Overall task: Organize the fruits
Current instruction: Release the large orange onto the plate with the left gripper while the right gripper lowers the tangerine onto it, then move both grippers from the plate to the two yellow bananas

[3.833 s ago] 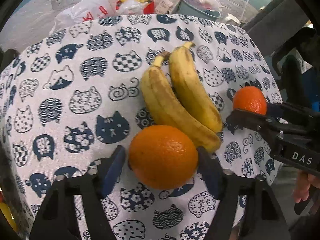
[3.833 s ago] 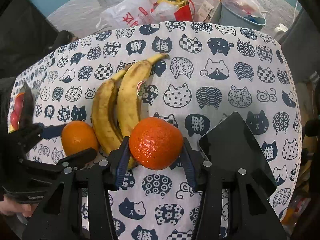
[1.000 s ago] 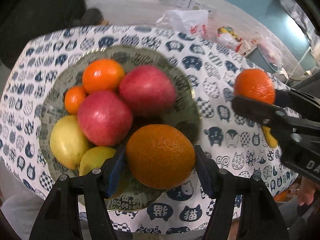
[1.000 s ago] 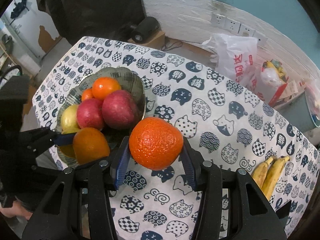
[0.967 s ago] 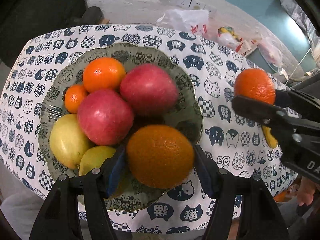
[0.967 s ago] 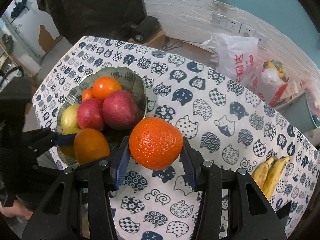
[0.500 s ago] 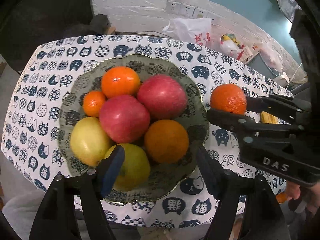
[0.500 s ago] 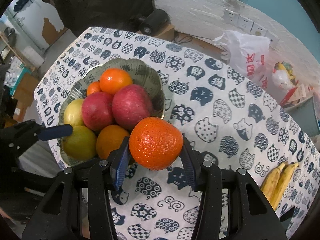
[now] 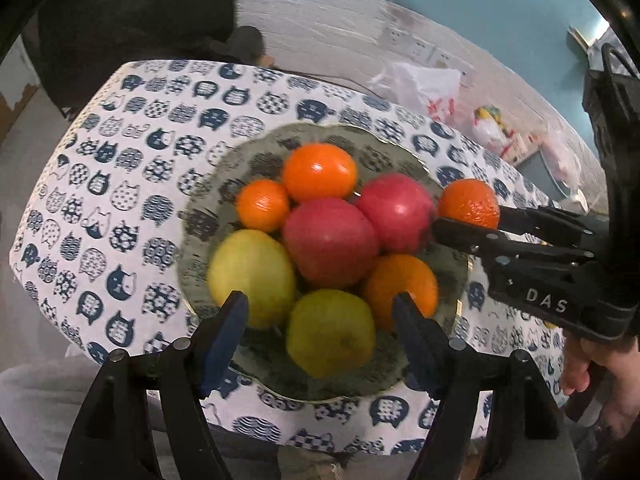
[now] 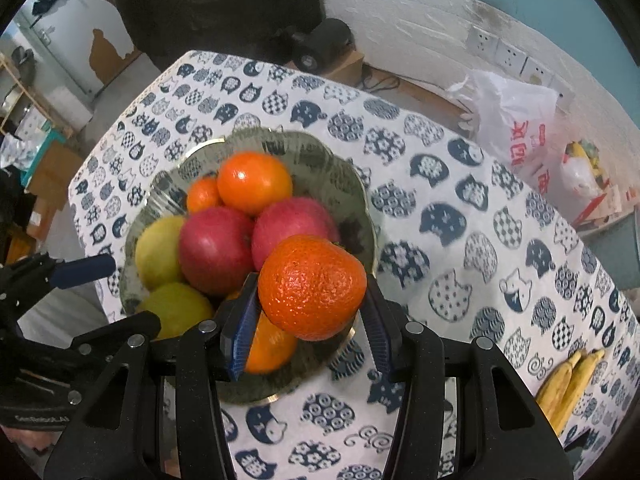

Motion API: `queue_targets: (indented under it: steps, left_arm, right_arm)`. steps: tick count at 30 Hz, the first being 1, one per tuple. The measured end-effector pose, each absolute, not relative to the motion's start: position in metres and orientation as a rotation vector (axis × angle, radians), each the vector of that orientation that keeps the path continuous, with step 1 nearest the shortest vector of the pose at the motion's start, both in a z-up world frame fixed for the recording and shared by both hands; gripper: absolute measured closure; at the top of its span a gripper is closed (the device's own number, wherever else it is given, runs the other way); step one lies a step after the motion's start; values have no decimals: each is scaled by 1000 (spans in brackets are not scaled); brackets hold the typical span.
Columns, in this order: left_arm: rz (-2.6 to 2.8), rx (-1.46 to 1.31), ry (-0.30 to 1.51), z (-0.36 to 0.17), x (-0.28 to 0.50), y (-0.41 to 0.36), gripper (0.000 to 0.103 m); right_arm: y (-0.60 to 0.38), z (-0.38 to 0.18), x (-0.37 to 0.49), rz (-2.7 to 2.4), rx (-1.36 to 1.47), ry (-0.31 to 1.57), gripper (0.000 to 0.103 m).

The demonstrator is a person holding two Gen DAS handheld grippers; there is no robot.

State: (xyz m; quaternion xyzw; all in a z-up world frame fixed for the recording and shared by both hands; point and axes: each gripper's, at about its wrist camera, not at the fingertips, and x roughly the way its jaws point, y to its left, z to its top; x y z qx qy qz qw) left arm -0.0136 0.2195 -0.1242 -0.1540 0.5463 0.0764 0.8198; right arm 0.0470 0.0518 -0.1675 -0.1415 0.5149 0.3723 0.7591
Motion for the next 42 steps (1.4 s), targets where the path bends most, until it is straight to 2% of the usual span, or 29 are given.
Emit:
queue_targets:
  steps: [12,16,19,28,42]
  left_arm:
    - [206,-402,1158,-133,-15,253,28]
    - [205,-394,1159,-133,-13,253,28]
    - [208,-381,1165,-135,-13,252,28]
    - [202,-392,1166,-134,-13,251,28]
    - [169,-352,1147,-118,-7,227,28]
  right_arm:
    - [90,-169,42,866,-340,1105,55]
    - [100,-170,46,884,-331,1097,52]
    - [104,-170,46,901,-315,1105,42]
    - [101,-171,47,882,-305,1111,37]
    - [69,-141,40,908,-233,1069,37]
